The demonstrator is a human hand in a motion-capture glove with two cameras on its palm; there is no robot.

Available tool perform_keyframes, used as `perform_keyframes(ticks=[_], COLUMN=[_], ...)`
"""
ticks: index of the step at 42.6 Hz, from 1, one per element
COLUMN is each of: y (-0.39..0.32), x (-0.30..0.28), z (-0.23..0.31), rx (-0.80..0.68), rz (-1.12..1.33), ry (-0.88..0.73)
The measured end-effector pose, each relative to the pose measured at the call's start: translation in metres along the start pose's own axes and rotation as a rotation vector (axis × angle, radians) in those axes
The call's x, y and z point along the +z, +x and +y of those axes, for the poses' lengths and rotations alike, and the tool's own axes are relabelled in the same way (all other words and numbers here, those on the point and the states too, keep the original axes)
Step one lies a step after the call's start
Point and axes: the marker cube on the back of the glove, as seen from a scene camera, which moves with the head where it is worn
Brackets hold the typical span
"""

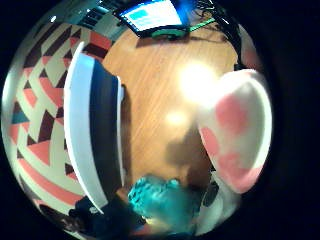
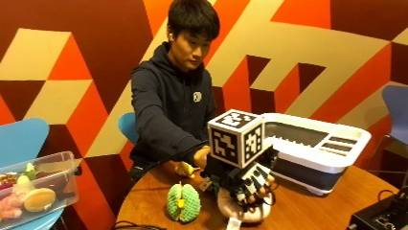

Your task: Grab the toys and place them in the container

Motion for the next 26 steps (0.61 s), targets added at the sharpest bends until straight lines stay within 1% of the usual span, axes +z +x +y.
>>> perform_keyframes(ticks=[6,13,20,26], y=[-0.002,-0.028,-0.09,-0.151], x=[-0.037,-0.119,-0.179,-0.185], z=[0.035,0.079,0.108,0.113], rx=[-0.003,-0.063,-0.213,-0.307], rz=[-0.038,-0.115,-0.217,-0.322], ry=[0.063,0.213,0.31,0.343])
